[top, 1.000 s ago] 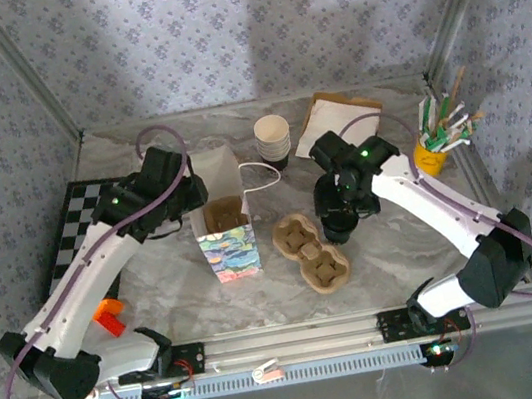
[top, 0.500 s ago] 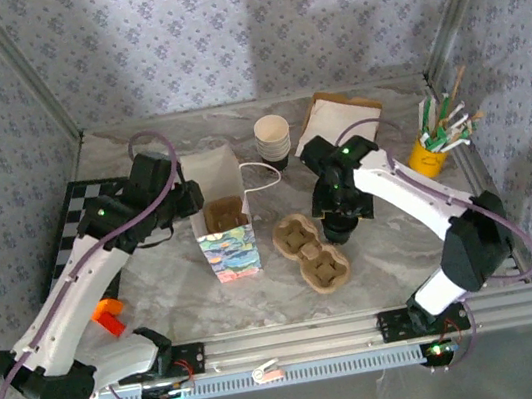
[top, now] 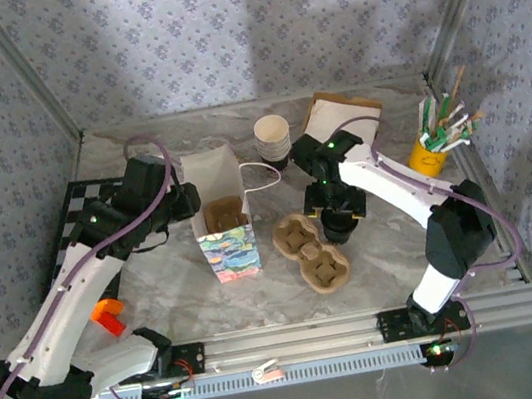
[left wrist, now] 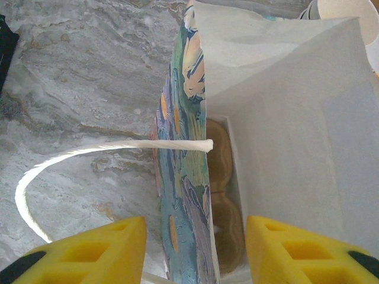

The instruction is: Pack the takeout coffee

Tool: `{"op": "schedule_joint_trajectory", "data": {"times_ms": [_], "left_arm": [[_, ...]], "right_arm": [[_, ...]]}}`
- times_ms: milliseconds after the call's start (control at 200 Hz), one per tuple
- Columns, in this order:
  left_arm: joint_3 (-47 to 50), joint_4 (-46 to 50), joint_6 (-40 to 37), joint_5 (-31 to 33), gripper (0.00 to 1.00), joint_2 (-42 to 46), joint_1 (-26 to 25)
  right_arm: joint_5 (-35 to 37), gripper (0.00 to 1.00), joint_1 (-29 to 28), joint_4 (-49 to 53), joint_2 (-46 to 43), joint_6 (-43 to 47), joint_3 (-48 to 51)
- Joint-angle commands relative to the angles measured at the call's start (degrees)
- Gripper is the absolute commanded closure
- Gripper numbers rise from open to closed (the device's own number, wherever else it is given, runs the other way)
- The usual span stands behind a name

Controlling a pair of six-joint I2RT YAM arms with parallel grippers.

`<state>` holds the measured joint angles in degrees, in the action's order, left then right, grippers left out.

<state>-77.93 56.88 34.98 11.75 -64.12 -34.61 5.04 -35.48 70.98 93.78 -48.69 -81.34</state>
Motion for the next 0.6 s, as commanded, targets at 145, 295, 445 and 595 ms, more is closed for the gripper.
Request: {"op": "schedule_joint_trajectory", "data": {"times_ms": [145,295,445,595], "left_arm": [[-0.25,0.71,-0.88,-0.74,0.51,0.55,-0.03],[-0.02,0.40,-0.79,-0.96,0.51,0.34,-0.03],[-0.58,0.41,-0.84,-0.89,0.51,-0.13,-0.05],[-0.74,0.76,-0.90,-0.62,0.51,-0.05,-0.02]], "right_arm": [[-1.81,0.14,1.11,1.39,-0.18,1.20,0.44],[-0.35,0.13,0.83,2.89,-1.54,0.81,-0.47],[-1.84,0.13,1.10,2.84,-2.58,1.49,-1.72],[-0.60,0.11,1.44,3.98,-4.04,1.49,-1.64]]}}
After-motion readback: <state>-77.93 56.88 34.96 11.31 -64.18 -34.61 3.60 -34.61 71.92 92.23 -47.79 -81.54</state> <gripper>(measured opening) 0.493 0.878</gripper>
